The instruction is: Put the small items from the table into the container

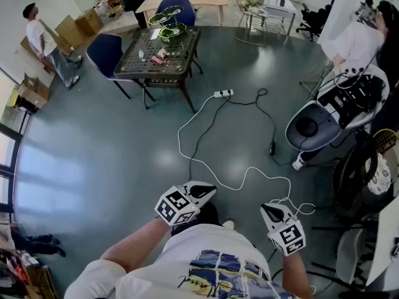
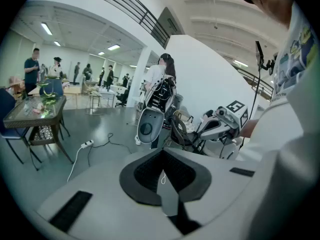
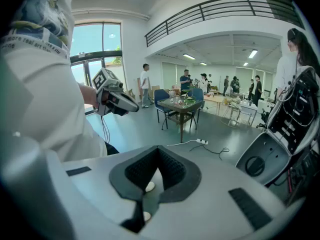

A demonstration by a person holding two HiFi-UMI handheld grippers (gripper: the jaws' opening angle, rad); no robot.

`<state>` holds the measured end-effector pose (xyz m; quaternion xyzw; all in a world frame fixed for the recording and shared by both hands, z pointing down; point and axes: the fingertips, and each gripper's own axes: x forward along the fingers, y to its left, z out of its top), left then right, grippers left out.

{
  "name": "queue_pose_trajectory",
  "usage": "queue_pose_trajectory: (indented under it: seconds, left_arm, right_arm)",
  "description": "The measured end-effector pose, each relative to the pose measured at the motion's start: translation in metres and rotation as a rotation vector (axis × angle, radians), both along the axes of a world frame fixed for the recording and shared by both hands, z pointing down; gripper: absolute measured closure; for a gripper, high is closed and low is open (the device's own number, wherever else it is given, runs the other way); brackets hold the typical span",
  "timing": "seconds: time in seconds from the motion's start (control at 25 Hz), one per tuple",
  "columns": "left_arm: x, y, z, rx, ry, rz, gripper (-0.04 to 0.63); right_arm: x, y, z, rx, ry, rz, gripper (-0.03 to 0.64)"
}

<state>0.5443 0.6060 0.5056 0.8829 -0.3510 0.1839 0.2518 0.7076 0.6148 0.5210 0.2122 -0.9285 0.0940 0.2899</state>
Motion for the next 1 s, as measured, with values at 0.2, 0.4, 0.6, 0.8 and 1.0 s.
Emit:
queue_pose_trajectory:
  seconds: [0.2, 0.4, 0.6, 0.8, 1.0]
  left_arm:
    - [0.011, 0.107, 0.0, 0.004, 0.014, -0.11, 0.586]
    - [-0.01, 0.078, -0.016, 0.005, -0.003, -0.224, 0.586]
    - [-0.022, 0.096, -0.019, 0.017, 0.007, -0.285, 0.586]
    - [-0.038, 0.05, -0.023, 0.041, 0.039, -0.279, 0.586]
    - [-0.07, -0.008, -0.02, 0.107, 0.057, -0.232, 0.584]
  right_arm:
    - [0.007, 0.088, 0.004, 0.005, -0.024, -0.081, 0.609]
    - [-0.021, 0.042, -0.003, -0.004, -0.065, -0.177, 0.609]
    - [-0.045, 0.055, 0.004, -0.035, -0.096, -0.226, 0.609]
    - [-0.074, 0.012, 0.0, -0.058, -0.103, -0.228, 0.607]
    - [-0.118, -0.038, 0.0, -0.031, -0.084, -0.199, 0.606]
